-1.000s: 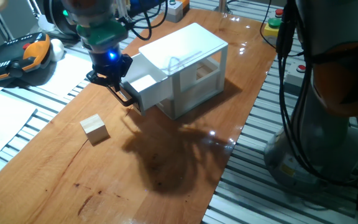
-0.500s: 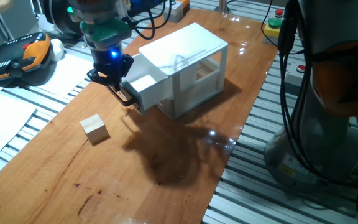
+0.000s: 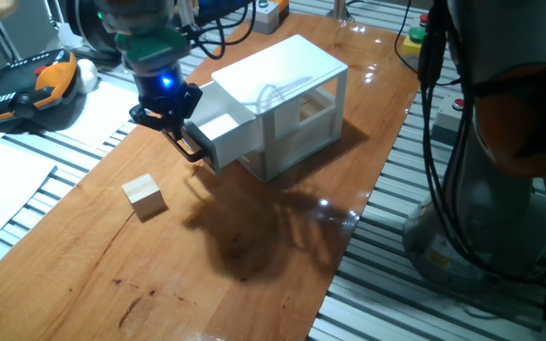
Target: Put things in the drawer
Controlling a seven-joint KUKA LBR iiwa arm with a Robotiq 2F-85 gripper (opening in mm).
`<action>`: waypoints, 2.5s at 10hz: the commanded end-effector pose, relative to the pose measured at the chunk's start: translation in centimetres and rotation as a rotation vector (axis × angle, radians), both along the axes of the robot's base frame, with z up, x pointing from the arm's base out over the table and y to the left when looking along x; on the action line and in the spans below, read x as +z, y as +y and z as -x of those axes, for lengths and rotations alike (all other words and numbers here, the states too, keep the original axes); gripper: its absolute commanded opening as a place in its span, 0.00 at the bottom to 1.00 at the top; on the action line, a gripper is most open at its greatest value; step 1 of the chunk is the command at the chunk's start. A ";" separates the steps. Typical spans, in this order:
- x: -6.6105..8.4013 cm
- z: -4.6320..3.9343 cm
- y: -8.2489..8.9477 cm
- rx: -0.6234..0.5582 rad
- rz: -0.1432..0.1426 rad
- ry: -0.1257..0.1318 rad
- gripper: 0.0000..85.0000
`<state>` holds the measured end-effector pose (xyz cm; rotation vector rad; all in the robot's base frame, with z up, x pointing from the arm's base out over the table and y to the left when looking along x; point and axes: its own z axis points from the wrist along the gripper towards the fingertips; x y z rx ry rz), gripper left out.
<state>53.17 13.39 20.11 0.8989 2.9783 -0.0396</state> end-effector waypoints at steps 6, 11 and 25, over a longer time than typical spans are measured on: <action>0.4 -0.95 3.8 -0.231 0.110 -0.006 0.00; -1.1 -1.52 6.1 -0.311 0.132 -0.031 0.00; -4.4 -3.05 6.0 -0.407 0.117 -0.120 0.00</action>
